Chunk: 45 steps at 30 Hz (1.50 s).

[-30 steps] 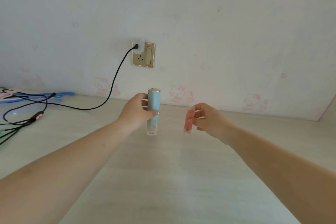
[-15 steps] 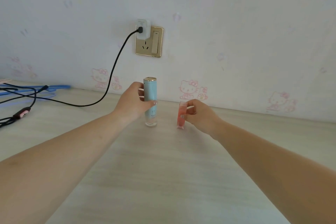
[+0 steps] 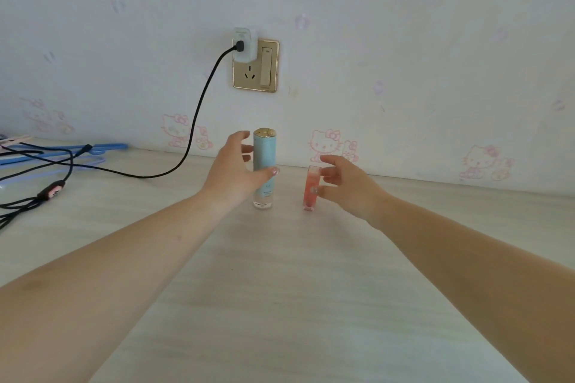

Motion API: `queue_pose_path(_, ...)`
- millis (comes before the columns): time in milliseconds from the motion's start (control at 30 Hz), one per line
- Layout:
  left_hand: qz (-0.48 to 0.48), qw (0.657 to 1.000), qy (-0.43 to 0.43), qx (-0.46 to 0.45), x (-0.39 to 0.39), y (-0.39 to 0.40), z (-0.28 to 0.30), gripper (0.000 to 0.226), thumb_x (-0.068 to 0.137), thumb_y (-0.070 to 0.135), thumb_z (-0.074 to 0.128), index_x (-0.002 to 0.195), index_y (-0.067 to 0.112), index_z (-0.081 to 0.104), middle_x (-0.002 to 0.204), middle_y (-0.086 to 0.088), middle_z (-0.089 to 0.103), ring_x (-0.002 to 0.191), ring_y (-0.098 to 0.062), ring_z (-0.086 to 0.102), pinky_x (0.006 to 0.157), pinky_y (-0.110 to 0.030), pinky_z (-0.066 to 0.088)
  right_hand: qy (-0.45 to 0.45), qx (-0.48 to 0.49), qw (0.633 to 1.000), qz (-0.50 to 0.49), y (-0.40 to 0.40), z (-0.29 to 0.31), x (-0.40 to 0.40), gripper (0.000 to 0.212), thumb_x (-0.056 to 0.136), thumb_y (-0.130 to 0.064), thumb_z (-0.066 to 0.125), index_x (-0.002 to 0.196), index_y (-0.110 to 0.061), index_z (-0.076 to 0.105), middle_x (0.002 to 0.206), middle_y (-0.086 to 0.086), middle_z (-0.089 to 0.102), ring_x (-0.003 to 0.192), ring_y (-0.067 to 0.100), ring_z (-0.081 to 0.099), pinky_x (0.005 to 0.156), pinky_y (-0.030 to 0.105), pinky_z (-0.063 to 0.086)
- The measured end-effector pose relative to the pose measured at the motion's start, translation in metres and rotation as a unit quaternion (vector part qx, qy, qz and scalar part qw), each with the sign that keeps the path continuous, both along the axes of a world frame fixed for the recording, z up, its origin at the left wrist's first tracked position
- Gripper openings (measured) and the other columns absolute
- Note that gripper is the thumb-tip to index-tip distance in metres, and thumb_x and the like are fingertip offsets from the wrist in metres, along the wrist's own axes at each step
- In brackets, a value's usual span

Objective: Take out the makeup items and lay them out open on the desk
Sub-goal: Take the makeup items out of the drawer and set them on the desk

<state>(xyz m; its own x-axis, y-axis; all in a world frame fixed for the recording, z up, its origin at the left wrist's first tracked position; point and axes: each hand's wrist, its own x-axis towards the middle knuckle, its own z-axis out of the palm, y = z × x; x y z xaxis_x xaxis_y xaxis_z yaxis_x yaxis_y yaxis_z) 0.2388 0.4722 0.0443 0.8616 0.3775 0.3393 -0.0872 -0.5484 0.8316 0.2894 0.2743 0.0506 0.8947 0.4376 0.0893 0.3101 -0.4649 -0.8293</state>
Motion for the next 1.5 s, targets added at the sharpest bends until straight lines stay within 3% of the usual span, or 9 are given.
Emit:
queue_pose_path(167, 0.042, 0.998, -0.04, -0.022, -0.03, -0.009, 0.017, 0.062, 0.074, 0.024, 0.077, 0.127, 0.021, 0.045, 0.114, 0.002, 0.052, 0.101, -0.011, 0.053, 0.08, -0.024, 0.04, -0.054, 0.053, 0.997, -0.029, -0.019, 0.014, -0.021, 0.053, 0.085, -0.014, 0.065, 0.132, -0.026, 0.044, 0.117, -0.009, 0.054, 0.111, 0.005, 0.051, 0.083, 0.021, 0.04)
queue_pose_path(333, -0.043, 0.996, -0.039, -0.064, -0.075, -0.04, 0.034, 0.026, 0.079, 0.015, 0.073, 0.098, 0.026, 0.058, 0.094, 0.008, 0.059, 0.083, -0.007, 0.059, 0.061, -0.01, 0.045, -0.096, 0.079, 0.991, -0.044, -0.051, 0.028, -0.055, 0.047, 0.085, -0.014, 0.066, 0.126, -0.028, 0.049, 0.115, -0.009, 0.056, 0.106, 0.006, 0.056, 0.082, 0.021, 0.044)
queue_pose_path(567, -0.202, 0.978, -0.013, -0.057, -0.135, -0.141, 0.05, 0.022, 0.078, 0.01, 0.073, 0.089, 0.025, 0.062, 0.091, 0.007, 0.064, 0.079, -0.004, 0.062, 0.07, -0.005, 0.047, -0.119, 0.074, 0.988, -0.065, -0.15, 0.038, -0.129, 0.04, 0.084, -0.015, 0.067, 0.114, -0.036, 0.051, 0.109, -0.017, 0.056, 0.097, -0.007, 0.056, 0.068, 0.0, 0.042)
queue_pose_path(667, -0.272, 0.962, 0.013, -0.022, -0.161, -0.191, 0.051, 0.022, 0.077, 0.012, 0.074, 0.09, 0.026, 0.062, 0.094, 0.008, 0.065, 0.09, -0.008, 0.063, 0.088, -0.014, 0.044, -0.106, 0.045, 0.99, -0.086, -0.204, 0.037, -0.166, 0.034, 0.084, -0.017, 0.067, 0.109, -0.036, 0.054, 0.11, -0.017, 0.058, 0.094, -0.011, 0.057, 0.07, 0.001, 0.043)
queue_pose_path(800, -0.35, 0.937, 0.022, -0.011, -0.19, -0.252, 0.049, 0.025, 0.077, 0.007, 0.074, 0.089, 0.024, 0.06, 0.09, 0.006, 0.064, 0.084, -0.007, 0.061, 0.083, -0.014, 0.048, -0.093, 0.028, 0.989, -0.111, -0.273, 0.031, -0.214, 0.034, 0.083, -0.014, 0.069, 0.099, -0.041, 0.057, 0.11, -0.016, 0.061, 0.097, -0.004, 0.061, 0.086, 0.015, 0.046)
queue_pose_path(1033, -0.47, 0.878, 0.092, 0.009, -0.226, -0.354, 0.017, 0.024, 0.077, 0.014, 0.075, 0.091, 0.028, 0.062, 0.098, 0.005, 0.068, 0.091, -0.01, 0.066, 0.089, -0.024, 0.051, -0.045, -0.01, 0.98, -0.195, -0.385, 0.001, -0.291, 0.03, 0.082, -0.011, 0.069, 0.091, -0.039, 0.063, 0.099, -0.021, 0.066, 0.084, -0.013, 0.061, 0.078, 0.003, 0.044)
queue_pose_path(1200, -0.518, 0.84, 0.155, 0.045, -0.239, -0.402, -0.022, 0.024, 0.078, 0.015, 0.074, 0.094, 0.027, 0.061, 0.101, 0.002, 0.066, 0.093, -0.009, 0.065, 0.087, -0.018, 0.05, 0.026, -0.02, 0.975, -0.22, -0.429, -0.028, -0.316, 0.028, 0.083, -0.005, 0.066, 0.099, -0.028, 0.064, 0.1, -0.006, 0.067, 0.091, 0.005, 0.063, 0.082, 0.01, 0.048)
queue_pose_path(1333, -0.515, 0.822, 0.223, 0.098, -0.235, -0.427, -0.059, 0.028, 0.079, 0.017, 0.073, 0.105, 0.019, 0.061, 0.104, 0.003, 0.065, 0.093, -0.008, 0.063, 0.083, -0.014, 0.049, 0.053, -0.101, 0.973, -0.203, -0.447, -0.056, -0.317, 0.029, 0.083, -0.002, 0.065, 0.106, -0.021, 0.066, 0.092, -0.012, 0.065, 0.089, 0.006, 0.063, 0.075, 0.004, 0.045)
queue_pose_path(1500, -0.455, 0.826, 0.29, 0.166, -0.211, -0.449, -0.103, 0.032, 0.08, 0.023, 0.072, 0.11, 0.02, 0.059, 0.108, 0.003, 0.063, 0.097, -0.012, 0.061, 0.085, -0.023, 0.047, 0.047, -0.308, 0.943, -0.12, -0.46, -0.092, -0.302, 0.031, 0.086, -0.016, 0.063, 0.117, -0.022, 0.064, 0.112, -0.01, 0.062, 0.096, 0.002, 0.057, 0.084, 0.013, 0.039)
